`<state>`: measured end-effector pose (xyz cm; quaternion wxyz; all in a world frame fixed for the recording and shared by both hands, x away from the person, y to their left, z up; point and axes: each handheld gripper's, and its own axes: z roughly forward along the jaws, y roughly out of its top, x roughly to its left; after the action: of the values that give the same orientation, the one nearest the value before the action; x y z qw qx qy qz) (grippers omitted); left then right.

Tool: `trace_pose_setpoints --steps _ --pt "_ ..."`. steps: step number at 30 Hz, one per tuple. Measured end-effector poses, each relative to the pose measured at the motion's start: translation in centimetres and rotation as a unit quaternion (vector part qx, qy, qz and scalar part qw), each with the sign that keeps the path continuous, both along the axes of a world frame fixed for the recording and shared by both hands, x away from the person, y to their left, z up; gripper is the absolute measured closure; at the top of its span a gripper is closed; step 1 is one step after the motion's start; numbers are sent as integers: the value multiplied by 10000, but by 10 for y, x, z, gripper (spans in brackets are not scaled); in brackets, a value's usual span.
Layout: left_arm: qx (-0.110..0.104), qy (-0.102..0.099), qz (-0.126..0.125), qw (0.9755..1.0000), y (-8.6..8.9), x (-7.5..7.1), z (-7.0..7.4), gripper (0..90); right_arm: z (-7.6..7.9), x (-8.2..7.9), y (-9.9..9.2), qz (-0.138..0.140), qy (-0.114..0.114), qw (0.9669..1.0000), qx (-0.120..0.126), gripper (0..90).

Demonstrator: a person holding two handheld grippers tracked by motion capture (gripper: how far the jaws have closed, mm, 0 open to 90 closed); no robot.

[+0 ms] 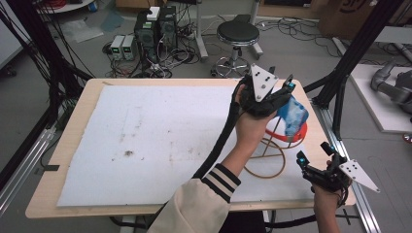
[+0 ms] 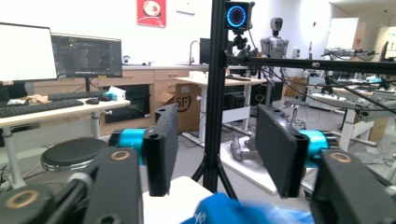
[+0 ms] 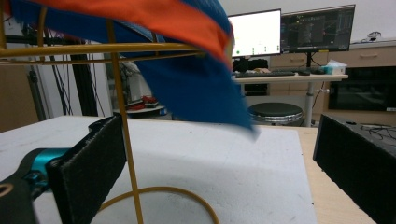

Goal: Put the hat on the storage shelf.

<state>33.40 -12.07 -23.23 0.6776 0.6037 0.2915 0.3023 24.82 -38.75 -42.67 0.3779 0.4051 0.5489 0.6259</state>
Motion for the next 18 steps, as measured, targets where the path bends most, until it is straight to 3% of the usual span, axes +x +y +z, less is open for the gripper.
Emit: trace_pose_setpoints --steps 4,8,18 --pt "-67 68 49 9999 3 2 1 423 0 0 0 -5 -6 10000 0 27" --pt "-50 -55 152 9999 4 1 1 358 0 0 0 -15 -22 10000 -13 27" --pt "-66 -113 214 9997 10 1 4 278 0 -1 0 8 17 10000 10 27"
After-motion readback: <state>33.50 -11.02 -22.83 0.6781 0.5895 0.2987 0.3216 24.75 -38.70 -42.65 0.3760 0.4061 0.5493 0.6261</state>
